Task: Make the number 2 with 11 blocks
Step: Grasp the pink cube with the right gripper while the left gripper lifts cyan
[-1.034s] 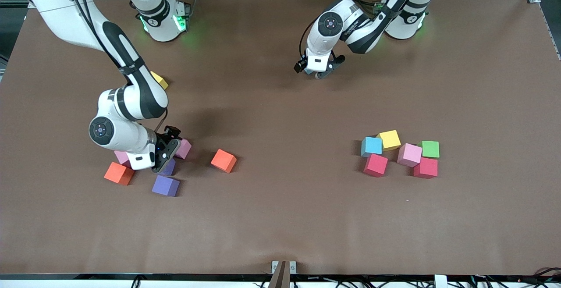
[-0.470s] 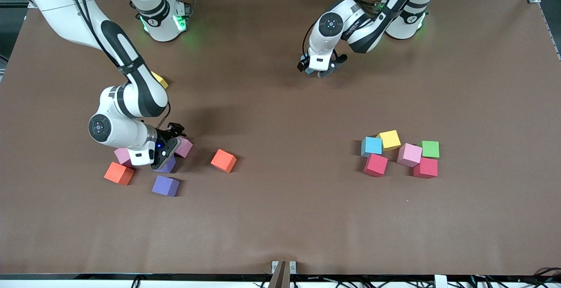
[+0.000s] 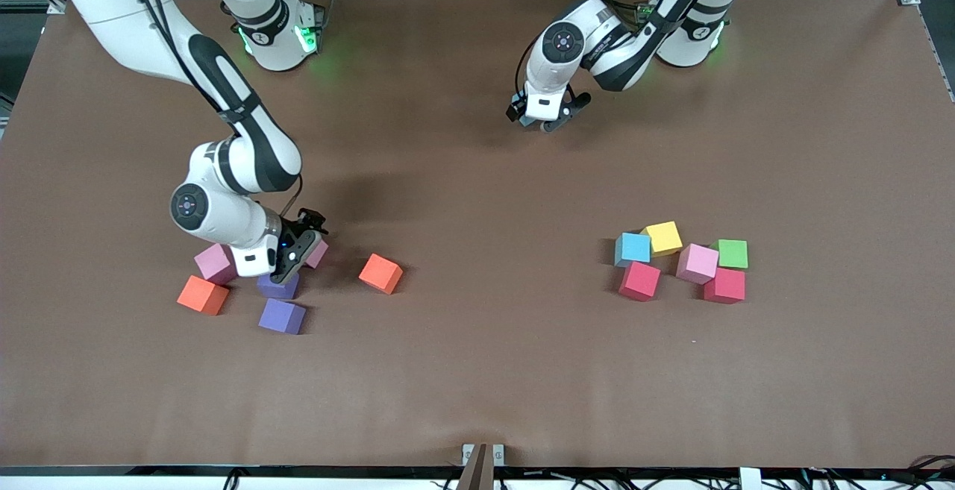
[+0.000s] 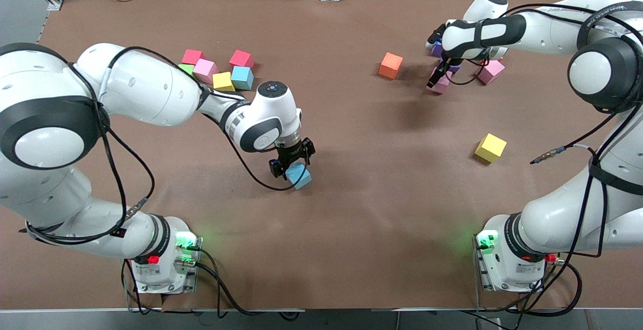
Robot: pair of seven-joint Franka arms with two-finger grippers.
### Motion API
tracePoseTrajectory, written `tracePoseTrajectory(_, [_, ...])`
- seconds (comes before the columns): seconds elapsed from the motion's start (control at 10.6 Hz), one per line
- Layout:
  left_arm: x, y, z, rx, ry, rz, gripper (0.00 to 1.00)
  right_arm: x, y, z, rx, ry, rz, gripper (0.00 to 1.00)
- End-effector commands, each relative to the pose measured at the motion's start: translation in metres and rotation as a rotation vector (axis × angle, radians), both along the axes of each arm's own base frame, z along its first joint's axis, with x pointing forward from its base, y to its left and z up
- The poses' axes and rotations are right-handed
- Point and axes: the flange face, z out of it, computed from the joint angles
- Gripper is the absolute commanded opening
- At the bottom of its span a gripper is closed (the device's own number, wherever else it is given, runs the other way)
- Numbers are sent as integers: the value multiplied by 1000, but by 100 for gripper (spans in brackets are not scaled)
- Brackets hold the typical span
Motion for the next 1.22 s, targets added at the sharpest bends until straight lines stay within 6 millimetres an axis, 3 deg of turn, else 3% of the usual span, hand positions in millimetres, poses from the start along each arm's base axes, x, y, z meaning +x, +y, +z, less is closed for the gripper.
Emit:
tracePoseTrajectory(0.0, [-4, -5, -8, -13, -29, -43, 68, -2, 1, -4, 10, 4, 0, 44])
tracePoseTrajectory(0.09, [-10, -9, -14, -11, -24, -78, 55, 3, 2, 2, 14, -2, -6, 24])
tracePoseTrajectory(0.19, [-16, -13, -17, -16, -34, -115, 38, 9, 3, 8, 16, -7, -6, 13])
tracePoseTrajectory(0.28, [-16, -15, -17, -22, -44, -153, 24, 14, 3, 14, 17, 18, -7, 5])
tracePoseTrajectory(0.38, [-14, -19, -13, -33, -63, -186, 19, 20, 3, 23, 20, 29, -3, 0])
tracePoseTrajectory(0.75, [-6, -55, 5, -113, -134, -397, 19, 42, 5, 61, 14, 80, -76, 0])
tracePoseTrajectory(1.13, [15, -85, 5, -106, -139, -582, 17, 42, 14, 89, -15, 142, -266, 0])
